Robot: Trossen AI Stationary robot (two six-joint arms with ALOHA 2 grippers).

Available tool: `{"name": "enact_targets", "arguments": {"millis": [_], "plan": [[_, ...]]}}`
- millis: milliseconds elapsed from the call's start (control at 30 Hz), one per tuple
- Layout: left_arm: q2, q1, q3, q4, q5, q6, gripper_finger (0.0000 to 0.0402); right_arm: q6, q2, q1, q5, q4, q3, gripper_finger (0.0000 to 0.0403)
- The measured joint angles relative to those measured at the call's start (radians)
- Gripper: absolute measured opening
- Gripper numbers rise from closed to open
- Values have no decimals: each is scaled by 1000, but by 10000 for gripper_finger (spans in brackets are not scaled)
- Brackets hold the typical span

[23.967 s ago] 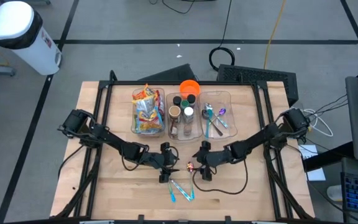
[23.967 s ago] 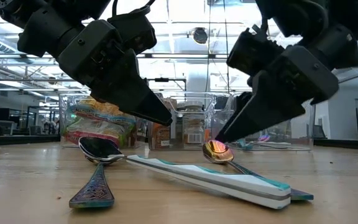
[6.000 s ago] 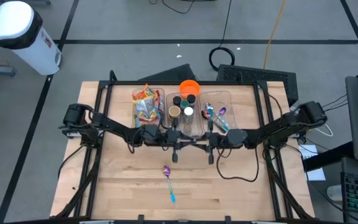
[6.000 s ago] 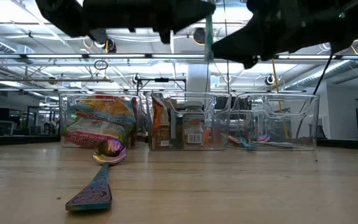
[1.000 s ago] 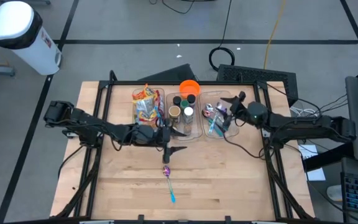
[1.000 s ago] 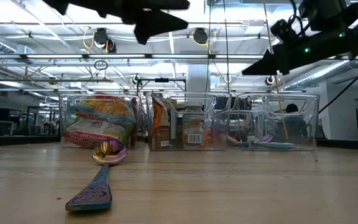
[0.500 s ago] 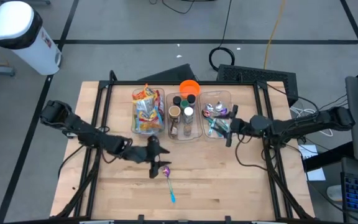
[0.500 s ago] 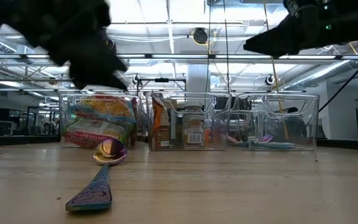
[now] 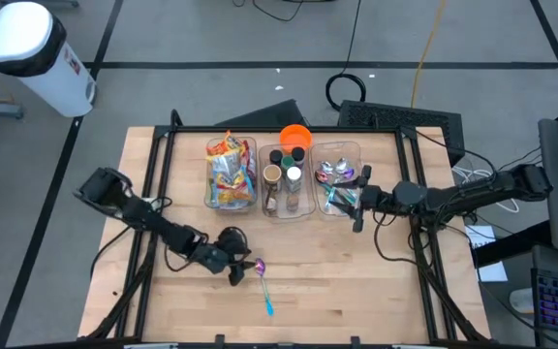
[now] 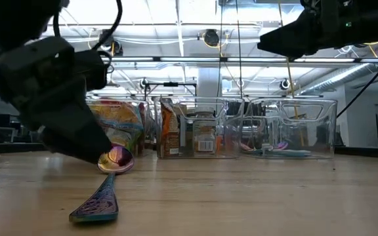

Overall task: Pick & Place Food Item
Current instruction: Put the purple spoon into the right transparent bin

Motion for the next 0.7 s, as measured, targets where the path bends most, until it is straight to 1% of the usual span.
{"name": "enact_targets", "arguments": {"millis": [167, 367, 433, 533, 700], "plan": [[63, 35, 6, 87, 71, 21, 241, 0, 0, 0, -1, -5, 0, 214], [64, 52, 6, 98, 100, 71, 241, 2, 0, 0, -1, -16, 0, 214], [64, 52, 6, 99, 112, 93, 235, 4, 0, 0, -1, -18, 0, 214], [64, 53, 5, 96, 113, 99, 200, 4, 0, 0, -1, -20, 0, 214], [66, 54, 5, 99, 114, 119, 96, 5, 0, 0, -1, -22, 0, 214]]}}
